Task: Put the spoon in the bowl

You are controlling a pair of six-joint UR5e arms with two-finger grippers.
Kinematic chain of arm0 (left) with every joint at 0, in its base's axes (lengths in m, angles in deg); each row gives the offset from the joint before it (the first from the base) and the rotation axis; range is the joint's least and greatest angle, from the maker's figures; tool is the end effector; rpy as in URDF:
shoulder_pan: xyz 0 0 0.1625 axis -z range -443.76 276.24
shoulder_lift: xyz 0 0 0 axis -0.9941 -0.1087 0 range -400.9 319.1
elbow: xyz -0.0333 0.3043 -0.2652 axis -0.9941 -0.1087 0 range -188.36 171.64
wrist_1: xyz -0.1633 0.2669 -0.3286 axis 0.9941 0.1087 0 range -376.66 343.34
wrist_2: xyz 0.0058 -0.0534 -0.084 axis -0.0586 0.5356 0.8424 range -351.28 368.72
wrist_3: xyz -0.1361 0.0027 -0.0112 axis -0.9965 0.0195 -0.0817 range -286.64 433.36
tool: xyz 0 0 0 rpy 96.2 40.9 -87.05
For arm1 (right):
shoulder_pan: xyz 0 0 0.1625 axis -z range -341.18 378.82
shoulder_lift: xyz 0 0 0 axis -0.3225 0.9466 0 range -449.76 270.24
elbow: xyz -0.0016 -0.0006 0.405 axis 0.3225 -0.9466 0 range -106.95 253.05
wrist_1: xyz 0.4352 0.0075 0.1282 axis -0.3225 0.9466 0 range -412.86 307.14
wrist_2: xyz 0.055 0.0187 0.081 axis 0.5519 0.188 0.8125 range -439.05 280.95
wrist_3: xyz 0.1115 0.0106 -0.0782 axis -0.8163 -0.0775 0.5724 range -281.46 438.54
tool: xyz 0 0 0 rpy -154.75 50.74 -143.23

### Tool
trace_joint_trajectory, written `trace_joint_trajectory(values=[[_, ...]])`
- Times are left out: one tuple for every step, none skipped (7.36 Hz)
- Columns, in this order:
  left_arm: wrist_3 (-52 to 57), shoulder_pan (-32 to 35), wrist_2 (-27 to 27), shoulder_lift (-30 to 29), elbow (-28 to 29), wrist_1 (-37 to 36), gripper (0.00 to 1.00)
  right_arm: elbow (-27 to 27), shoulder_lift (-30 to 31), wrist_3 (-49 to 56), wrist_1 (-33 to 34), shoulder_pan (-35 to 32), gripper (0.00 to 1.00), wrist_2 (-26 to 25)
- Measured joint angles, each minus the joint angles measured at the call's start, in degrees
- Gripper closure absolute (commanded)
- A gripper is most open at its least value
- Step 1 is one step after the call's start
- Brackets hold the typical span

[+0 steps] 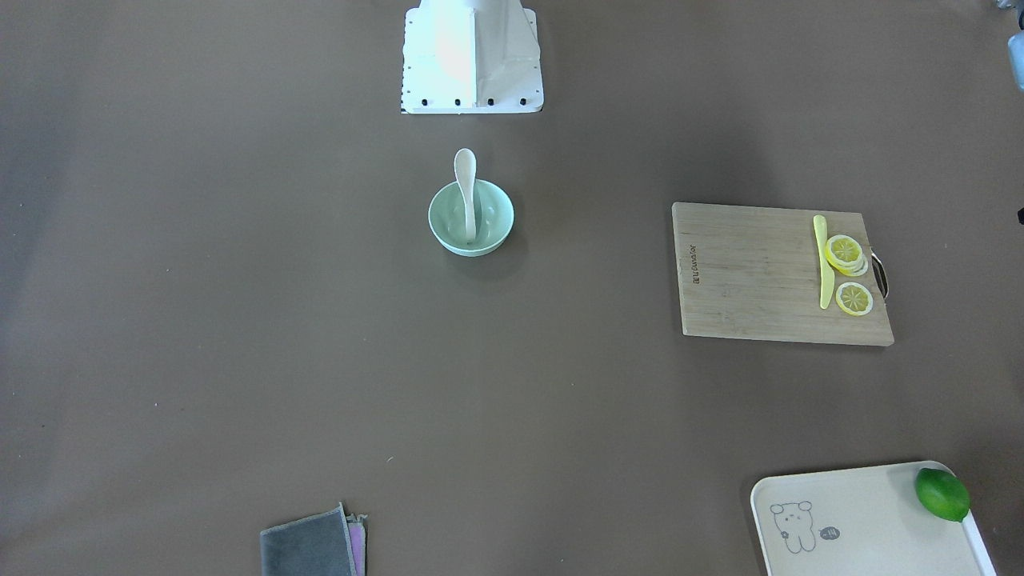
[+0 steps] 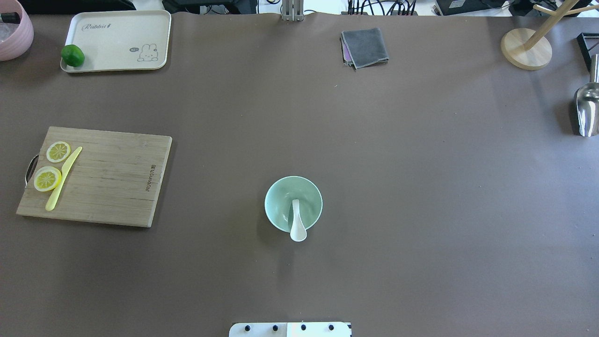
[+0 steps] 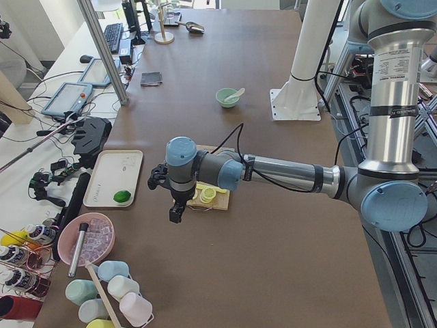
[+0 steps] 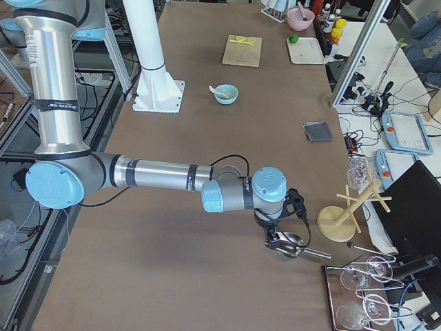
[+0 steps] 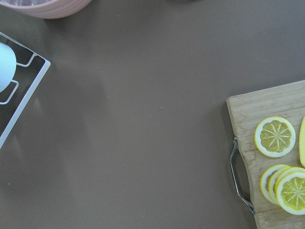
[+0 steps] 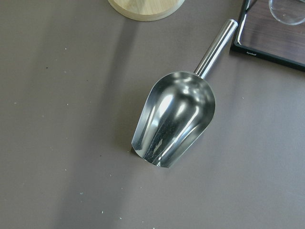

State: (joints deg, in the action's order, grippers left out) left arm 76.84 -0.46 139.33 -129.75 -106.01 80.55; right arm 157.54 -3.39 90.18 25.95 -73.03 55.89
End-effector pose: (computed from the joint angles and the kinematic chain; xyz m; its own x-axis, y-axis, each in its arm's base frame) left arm 0.0193 -0.5457 0.5954 0.7278 0.2998 -0.6169 -0.1578 0.9485 0.2748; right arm 0.0553 -0.5717 0.6601 0.7029 -0.2887 0.6501 0.1124 0.9475 0.2993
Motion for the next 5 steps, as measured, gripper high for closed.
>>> trace_joint_trajectory(values=[[0.2,0.0,-0.1,-0.1,0.4,0.0,0.02,0.0,-0.3,0.0,0.0,0.2,0.0,0.0],[0.2,0.0,-0.1,-0.3,0.4,-0.1,0.02,-0.1,-0.5,0.0,0.0,0.3,0.0,0.0],[-0.1,0.0,-0.1,-0.7,0.3,-0.1,0.02,-0.1,-0.8,-0.1,0.0,0.5,0.0,0.0],[-0.2,0.0,-0.1,-1.3,0.1,-0.1,0.02,-0.3,-1.0,-0.1,0.0,0.7,0.0,0.0],[-0.2,0.0,-0.2,-2.1,-0.1,-0.1,0.02,-0.3,-0.8,-0.1,0.0,0.8,0.0,0.0]])
